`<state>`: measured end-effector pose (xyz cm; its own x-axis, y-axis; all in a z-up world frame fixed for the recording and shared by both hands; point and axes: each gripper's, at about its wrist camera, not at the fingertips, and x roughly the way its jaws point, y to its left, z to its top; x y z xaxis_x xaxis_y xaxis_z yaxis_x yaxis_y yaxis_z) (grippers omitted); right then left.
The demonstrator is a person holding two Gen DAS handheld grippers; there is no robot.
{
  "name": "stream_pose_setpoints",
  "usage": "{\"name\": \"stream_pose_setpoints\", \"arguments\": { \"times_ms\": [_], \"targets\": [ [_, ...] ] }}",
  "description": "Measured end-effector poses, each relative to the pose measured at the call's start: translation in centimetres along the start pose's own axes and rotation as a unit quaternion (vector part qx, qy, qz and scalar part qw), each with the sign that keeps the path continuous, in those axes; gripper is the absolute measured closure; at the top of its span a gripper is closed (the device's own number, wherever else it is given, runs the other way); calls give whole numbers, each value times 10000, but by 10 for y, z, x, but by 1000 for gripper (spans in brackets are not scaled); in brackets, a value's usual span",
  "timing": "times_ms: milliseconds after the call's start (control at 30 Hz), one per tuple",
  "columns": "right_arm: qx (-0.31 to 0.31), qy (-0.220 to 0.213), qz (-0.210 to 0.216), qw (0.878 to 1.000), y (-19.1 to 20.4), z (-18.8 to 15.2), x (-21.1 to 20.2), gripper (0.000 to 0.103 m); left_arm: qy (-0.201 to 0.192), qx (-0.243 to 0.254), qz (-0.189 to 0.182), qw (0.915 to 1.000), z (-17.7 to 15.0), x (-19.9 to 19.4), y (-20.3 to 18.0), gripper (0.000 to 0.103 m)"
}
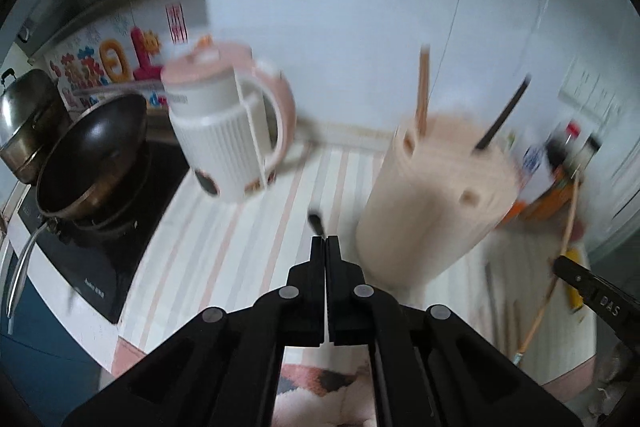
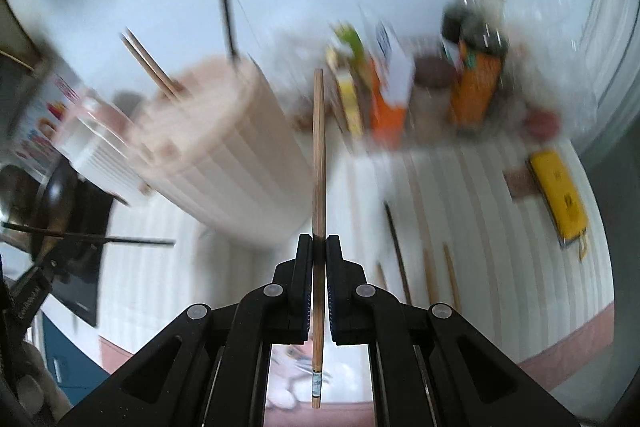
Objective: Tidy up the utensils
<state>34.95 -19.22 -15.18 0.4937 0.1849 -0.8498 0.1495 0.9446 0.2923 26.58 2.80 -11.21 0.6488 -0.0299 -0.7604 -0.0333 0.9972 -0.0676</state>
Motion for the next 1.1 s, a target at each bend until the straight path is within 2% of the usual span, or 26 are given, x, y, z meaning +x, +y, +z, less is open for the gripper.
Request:
{"name": "stream_pose_setpoints", "arguments": {
  "times_ms": [133, 233, 333, 400, 467, 500, 533, 600, 733, 933, 967, 1000, 1033, 1067, 1100],
  "targets": [
    [-28, -466, 315, 9984, 16, 33, -32, 96, -328, -23, -141, 9994, 27, -22, -1, 103],
    [-83, -631, 441, 9970, 26, 54, -45, 96, -166, -163, -404, 9989, 37, -19, 8, 103],
    [-93, -340, 556, 9978, 31, 66, -39, 96, 106, -603, -525, 9967, 33, -1, 26, 100],
    [-191, 61, 537, 9984, 30, 60, -21, 96, 572, -701, -618, 9940, 23, 23, 36, 94],
    [-200, 478, 462, 9976, 23, 46, 5, 96, 917, -647, -521, 9923, 8, 48, 43, 82],
    [-161, 754, 425, 9961, 17, 37, 23, 96, 1129, -590, -440, 9909, -1, 65, 48, 68],
    [-142, 1012, 302, 9943, 11, 27, 39, 96, 1334, -541, -354, 9890, -11, 84, 51, 61],
    [-60, 1471, 183, 9889, 0, 9, 70, 96, 1729, -382, -238, 9839, -27, 118, 56, 61],
    [7, 2072, -240, 9780, -18, -22, 117, 96, 2464, 139, -112, 9690, -52, 188, 54, 61],
    [-52, 2426, -652, 9679, -30, -40, 146, 96, 2872, 1013, 114, 9524, -62, 249, 29, 62],
    [-67, 2438, -703, 9672, -30, -41, 148, 96, 2746, 1167, 124, 9544, -61, 250, 23, 62],
    [-87, 2458, -765, 9663, -31, -42, 151, 96, 2668, 1236, 162, 9556, -60, 250, 21, 71],
    [-105, 2467, -809, 9657, -31, -43, 153, 96, 2681, 1217, 126, 9556, -59, 251, 19, 90],
    [-119, 2475, -849, 9651, -32, -43, 155, 96, 2740, 1056, 64, 9559, -59, 251, 20, 97],
    [-125, 2477, -868, 9649, -31, -43, 156, 96, 2788, 834, 117, 9566, -60, 250, 23, 99]
  ]
}}
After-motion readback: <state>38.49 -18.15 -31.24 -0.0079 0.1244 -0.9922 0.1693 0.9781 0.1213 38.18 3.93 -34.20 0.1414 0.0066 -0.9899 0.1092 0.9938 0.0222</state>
